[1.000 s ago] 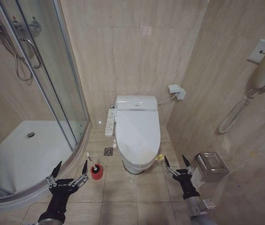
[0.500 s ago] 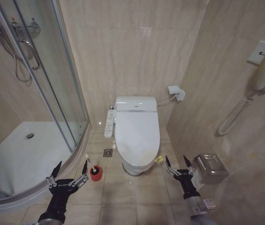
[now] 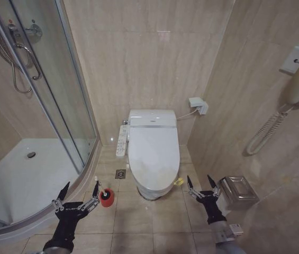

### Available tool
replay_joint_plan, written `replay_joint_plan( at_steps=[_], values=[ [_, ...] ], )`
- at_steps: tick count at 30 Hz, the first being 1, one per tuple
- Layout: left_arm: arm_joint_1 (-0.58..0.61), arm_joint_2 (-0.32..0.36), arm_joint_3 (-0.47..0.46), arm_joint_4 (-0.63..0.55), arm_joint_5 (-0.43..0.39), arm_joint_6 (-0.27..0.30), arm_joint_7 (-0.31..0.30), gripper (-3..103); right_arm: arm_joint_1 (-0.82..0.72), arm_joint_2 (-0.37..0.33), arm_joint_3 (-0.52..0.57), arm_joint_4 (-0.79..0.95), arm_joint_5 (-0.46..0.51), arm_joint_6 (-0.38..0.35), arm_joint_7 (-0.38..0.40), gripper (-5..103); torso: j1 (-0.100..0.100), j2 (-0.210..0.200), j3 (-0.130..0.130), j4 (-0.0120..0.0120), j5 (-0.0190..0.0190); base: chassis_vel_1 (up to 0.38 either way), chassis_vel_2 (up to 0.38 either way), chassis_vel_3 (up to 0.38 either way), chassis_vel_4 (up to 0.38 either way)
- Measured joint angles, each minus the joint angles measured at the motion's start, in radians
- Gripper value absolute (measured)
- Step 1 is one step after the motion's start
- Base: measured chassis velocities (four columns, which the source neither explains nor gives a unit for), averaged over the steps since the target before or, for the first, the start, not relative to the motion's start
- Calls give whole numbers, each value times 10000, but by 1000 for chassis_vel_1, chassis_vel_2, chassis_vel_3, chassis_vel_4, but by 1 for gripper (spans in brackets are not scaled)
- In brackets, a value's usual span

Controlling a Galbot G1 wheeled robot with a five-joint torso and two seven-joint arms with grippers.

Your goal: Open the toilet lid, clean the toilet bowl with a toilet brush, close the toilet lid, and flush.

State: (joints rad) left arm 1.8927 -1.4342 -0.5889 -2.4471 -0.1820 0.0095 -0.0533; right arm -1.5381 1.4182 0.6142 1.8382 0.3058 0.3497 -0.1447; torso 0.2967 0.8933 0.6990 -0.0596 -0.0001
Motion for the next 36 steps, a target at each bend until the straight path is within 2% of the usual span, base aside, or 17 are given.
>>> replay_joint_plan(
  at_steps=[15,23,36],
  values=[
    [-1,0,0,0,0,0,0,100,78,25,-14,-88,-278,320,17,100,15,-4,6,1,0,-82,79,79,-78],
    [0,0,0,0,0,0,0,100,102,-19,-32,-215,-1258,267,283,100,1,-1,0,-1,1,-22,20,18,-17],
    [0,0,0,0,0,0,0,100,627,-407,-238,-1491,-1557,-73,551,100,5,-1,2,1,2,3,-4,-4,3]
  ],
)
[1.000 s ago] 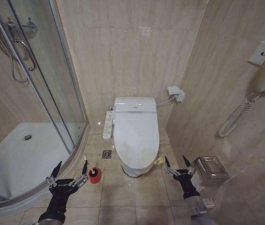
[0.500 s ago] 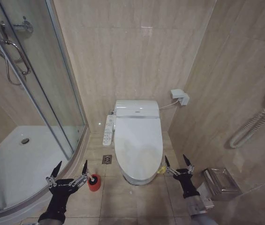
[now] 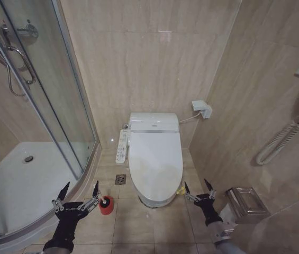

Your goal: Open the toilet lid, clean the toilet bowl with a toilet brush, close the toilet lid, and flush.

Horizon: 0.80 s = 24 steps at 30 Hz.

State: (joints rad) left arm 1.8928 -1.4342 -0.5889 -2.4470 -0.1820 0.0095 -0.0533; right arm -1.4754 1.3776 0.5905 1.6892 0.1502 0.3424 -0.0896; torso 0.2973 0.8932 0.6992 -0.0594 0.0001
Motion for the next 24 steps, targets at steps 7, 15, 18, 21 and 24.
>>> replay_joint_plan(
  at_steps=[7,15,18,21,24],
  values=[
    [0,0,0,0,0,0,0,100,301,-235,-108,-763,21,-129,85,100,-1,1,0,-1,-1,0,0,0,0],
    [0,0,0,0,0,0,0,100,805,-471,-238,-2031,-176,-63,93,100,-1,0,0,0,0,0,0,0,0],
    [0,0,0,0,0,0,0,100,971,-470,-266,-2408,-284,-15,98,100,0,0,0,-1,0,0,0,0,0],
    [0,0,0,0,0,0,0,100,1144,-462,-283,-2725,-352,-4,112,100,-1,0,0,0,0,0,0,0,0],
    [0,0,0,0,0,0,0,100,1394,-462,-326,-3101,-433,-5,131,100,0,0,0,-1,-2,0,0,0,0]
  ],
)
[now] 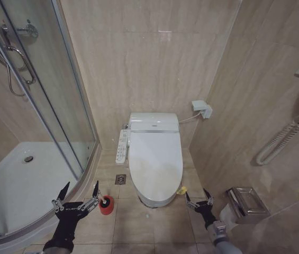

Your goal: Open the toilet lid, clean the toilet bowl with a toilet brush, close the toilet lid, and flush.

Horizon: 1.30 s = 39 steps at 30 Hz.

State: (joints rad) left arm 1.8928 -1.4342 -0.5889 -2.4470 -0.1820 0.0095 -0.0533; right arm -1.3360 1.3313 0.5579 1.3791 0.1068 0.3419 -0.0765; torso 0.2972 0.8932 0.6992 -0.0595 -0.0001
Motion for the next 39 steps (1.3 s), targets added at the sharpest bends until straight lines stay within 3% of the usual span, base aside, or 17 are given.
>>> replay_joint_plan(
  at_steps=[23,39],
  values=[
    [0,0,0,0,0,0,0,100,1901,327,-215,-2649,-726,290,37,100,0,0,0,1,0,0,0,0,0],
    [0,0,0,0,0,0,0,100,2386,313,-73,-3482,-1136,550,93,100,0,-1,0,0,1,0,0,0,0]
  ],
)
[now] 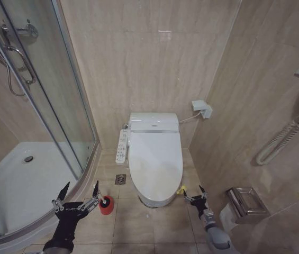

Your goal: Open the toilet lid, clean the toilet bowl with a toilet brush, close the toilet lid, and flush.

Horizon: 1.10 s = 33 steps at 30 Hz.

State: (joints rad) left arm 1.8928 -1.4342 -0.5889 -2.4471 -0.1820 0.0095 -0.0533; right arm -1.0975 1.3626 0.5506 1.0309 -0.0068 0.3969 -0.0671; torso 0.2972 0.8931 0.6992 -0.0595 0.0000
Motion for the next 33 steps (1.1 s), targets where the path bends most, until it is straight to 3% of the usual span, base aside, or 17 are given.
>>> replay_joint_plan(
  at_steps=[10,33],
  values=[
    [0,0,0,0,0,0,0,100,-363,-121,-3,495,-18,-5,-83,100,0,0,0,-1,-2,0,0,0,0],
    [0,0,0,0,0,0,0,100,391,355,-12,-593,-334,166,-108,100,0,0,0,0,-1,0,0,0,0]
  ],
)
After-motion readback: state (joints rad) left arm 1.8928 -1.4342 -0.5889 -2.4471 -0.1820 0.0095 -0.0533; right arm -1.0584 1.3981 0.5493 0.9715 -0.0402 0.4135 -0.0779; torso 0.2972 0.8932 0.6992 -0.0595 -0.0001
